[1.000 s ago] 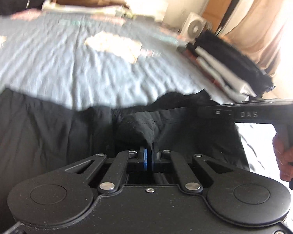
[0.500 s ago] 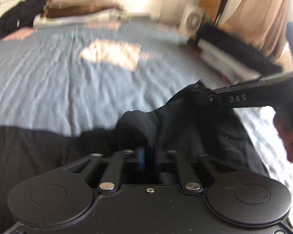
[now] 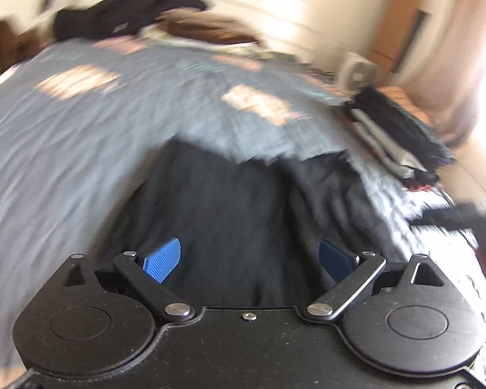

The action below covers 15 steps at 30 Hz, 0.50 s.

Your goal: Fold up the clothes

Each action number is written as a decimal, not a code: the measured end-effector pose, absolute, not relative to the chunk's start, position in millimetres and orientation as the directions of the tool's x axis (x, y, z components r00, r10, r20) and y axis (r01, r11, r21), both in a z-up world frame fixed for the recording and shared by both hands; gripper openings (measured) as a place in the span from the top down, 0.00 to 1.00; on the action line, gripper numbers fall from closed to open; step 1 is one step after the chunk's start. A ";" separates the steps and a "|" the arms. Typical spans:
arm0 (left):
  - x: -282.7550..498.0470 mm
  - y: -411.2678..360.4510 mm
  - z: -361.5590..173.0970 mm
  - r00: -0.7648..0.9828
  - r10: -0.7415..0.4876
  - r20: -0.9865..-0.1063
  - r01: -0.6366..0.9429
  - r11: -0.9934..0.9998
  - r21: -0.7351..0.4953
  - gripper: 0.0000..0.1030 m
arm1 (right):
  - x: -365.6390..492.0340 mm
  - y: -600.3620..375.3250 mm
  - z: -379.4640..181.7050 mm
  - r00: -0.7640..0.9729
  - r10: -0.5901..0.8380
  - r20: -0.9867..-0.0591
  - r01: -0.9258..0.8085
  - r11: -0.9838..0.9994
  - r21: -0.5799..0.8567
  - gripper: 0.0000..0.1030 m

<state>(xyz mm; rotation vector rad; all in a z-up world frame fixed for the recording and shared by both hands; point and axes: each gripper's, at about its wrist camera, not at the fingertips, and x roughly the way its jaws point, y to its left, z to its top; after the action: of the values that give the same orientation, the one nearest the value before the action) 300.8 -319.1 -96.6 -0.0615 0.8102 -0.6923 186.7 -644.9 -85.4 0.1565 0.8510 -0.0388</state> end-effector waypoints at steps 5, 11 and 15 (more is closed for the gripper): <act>242.6 -275.7 -104.8 0.502 -0.485 -0.716 0.501 0.838 -0.217 0.10 | 124.6 -561.7 -107.8 0.598 0.199 -0.776 0.045 0.959 0.281 0.15; 196.2 -279.0 -111.8 0.558 -0.443 -0.702 0.651 0.758 0.038 0.10 | 91.2 -491.4 -124.6 0.587 0.214 -0.781 0.073 0.947 0.314 0.15; 191.8 -294.4 -129.1 0.521 -0.451 -0.725 0.732 0.672 0.109 0.12 | 80.6 -470.2 -124.3 0.608 0.199 -0.769 0.092 0.944 0.317 0.15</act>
<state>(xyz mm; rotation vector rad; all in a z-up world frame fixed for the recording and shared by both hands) 191.8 -294.4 -129.1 0.4326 0.7230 -0.7356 80.6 -470.2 -124.3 0.3428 0.9206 0.0635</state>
